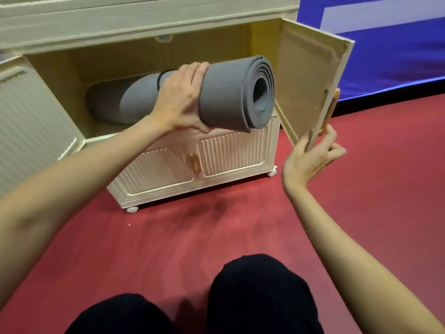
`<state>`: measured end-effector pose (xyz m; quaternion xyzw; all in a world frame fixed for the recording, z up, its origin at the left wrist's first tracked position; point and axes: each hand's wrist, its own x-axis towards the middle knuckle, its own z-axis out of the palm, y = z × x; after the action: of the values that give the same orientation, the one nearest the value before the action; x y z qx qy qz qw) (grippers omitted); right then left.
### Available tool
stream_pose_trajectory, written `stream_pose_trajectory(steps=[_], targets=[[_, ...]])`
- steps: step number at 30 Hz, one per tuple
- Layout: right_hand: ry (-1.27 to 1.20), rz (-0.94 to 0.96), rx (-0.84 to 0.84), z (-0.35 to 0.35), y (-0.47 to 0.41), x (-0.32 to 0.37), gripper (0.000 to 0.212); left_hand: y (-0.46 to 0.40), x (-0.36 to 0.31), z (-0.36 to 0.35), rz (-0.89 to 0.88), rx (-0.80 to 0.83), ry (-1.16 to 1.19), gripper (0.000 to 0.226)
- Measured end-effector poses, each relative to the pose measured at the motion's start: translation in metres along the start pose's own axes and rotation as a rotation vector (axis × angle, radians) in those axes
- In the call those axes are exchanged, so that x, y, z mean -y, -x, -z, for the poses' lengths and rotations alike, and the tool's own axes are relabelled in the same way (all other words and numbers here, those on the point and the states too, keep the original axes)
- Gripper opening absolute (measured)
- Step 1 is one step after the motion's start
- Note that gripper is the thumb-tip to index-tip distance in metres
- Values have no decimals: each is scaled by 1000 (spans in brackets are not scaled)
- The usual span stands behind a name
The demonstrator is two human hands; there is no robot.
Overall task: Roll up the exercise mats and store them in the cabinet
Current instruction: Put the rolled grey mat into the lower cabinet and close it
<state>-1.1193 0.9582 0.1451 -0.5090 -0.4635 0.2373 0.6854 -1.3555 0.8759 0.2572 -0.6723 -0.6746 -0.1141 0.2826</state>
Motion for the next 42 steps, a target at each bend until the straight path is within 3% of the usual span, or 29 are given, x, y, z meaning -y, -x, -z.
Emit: stream_pose_trajectory(steps=[5, 10, 14, 17, 21, 23, 25, 28, 31, 37, 42], targets=[[113, -101, -20, 1, -9, -31, 32, -62, -21, -32, 71, 143, -111, 136], [103, -439, -37, 0, -9, -52, 37, -91, -29, -53, 116, 203, -148, 138], [21, -575, 154, -10, 5, -57, 24, -100, -31, -67, 105, 242, -174, 138], [23, -240, 446, -21, 20, -41, 20, -104, -27, -72, 89, 244, -170, 136], [-55, 334, 461, -49, 4, 6, 28, -104, -14, -78, 52, 227, -45, 134], [58, 552, 474, -68, -20, 25, 41, -101, -6, -80, 16, 207, 62, 132], [262, 701, 622, -86, -43, 41, 65, -98, 2, -80, -19, 206, 141, 129], [615, 821, 843, -105, -63, 60, 98, -94, 12, -76, -55, 239, 201, 124], [863, 916, 862, -117, -63, 69, 113, -91, 20, -72, -85, 274, 210, 117], [1113, 933, 759, -141, -46, 65, 104, -50, 65, -65, 36, 311, 117, 116], [1069, 983, 714, -161, -30, 64, 98, -11, 113, -63, 291, 534, -35, 118]])
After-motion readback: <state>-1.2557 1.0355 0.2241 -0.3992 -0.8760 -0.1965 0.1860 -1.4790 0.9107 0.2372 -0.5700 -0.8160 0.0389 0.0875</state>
